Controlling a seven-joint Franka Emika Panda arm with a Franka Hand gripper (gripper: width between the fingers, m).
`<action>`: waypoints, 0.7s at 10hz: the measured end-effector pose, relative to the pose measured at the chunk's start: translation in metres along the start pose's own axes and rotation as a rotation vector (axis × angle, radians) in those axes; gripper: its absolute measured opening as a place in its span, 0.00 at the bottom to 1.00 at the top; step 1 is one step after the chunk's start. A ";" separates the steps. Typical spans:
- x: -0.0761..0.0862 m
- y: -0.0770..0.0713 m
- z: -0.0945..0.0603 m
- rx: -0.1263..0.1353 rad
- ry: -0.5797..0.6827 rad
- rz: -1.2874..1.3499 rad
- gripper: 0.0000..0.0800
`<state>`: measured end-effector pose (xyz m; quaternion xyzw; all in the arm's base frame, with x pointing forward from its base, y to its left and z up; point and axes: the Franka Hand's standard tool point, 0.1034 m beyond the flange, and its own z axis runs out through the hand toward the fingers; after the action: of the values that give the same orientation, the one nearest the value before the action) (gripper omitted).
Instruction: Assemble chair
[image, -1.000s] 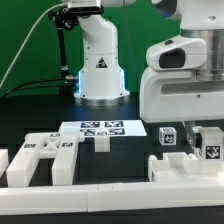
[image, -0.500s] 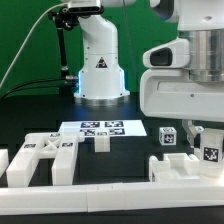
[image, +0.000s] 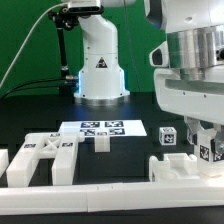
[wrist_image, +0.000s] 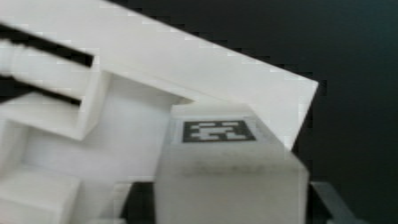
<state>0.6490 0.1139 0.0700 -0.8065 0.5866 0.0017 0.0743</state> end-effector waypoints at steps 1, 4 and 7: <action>-0.001 0.000 0.000 0.000 -0.001 -0.022 0.36; -0.006 -0.002 0.003 -0.017 0.004 -0.459 0.36; -0.017 0.002 0.006 -0.040 0.007 -0.734 0.36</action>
Offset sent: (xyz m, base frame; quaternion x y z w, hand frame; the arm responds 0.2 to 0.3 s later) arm 0.0125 0.0120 -0.0066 -0.0235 -0.0111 -0.4334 0.9008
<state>0.6428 0.1302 0.0654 -0.9645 0.2582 -0.0160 0.0521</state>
